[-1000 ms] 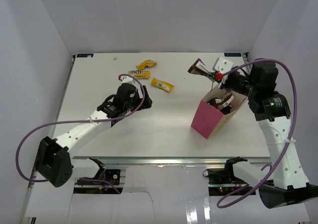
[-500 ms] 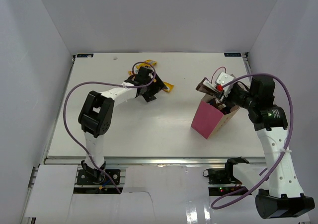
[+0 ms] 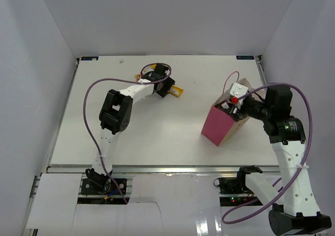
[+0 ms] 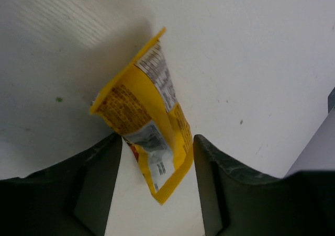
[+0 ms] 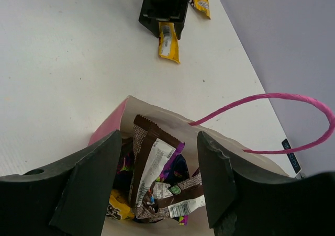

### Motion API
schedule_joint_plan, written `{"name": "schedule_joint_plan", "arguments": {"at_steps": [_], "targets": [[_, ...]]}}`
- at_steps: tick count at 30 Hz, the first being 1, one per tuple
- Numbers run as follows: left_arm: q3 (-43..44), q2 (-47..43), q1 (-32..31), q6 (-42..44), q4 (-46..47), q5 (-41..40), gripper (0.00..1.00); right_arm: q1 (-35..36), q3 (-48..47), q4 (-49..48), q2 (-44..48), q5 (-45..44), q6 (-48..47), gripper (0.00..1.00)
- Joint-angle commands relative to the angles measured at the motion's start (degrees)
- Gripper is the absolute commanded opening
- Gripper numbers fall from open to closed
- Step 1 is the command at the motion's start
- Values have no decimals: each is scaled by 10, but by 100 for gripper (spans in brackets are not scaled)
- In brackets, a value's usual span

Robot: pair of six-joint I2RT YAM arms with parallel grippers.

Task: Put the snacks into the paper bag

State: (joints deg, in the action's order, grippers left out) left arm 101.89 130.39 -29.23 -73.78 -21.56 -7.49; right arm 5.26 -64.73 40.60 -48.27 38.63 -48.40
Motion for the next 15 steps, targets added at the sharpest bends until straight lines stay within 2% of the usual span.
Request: {"name": "schedule_joint_plan", "arguments": {"at_steps": [1,4,5,8,10,12,15], "targets": [[52,24,3,-55,-45,-38,65,-2,-8,2,15,36,9,66],[65,42,5,-52,-53,-32,46,-2,-13,1,25,46,14,66],[65,42,6,-48,-53,-30,45,-2,-15,1,27,50,16,66],[64,26,6,-11,-45,-29,28,-2,-35,-4,25,61,38,66],[59,10,6,25,-18,-24,22,-2,-62,-18,20,71,57,66],[38,-27,5,96,4,-10,16,-2,-76,-38,13,74,100,66],[-38,-84,3,194,75,33,13,-2,-94,-88,5,55,164,66]]}}
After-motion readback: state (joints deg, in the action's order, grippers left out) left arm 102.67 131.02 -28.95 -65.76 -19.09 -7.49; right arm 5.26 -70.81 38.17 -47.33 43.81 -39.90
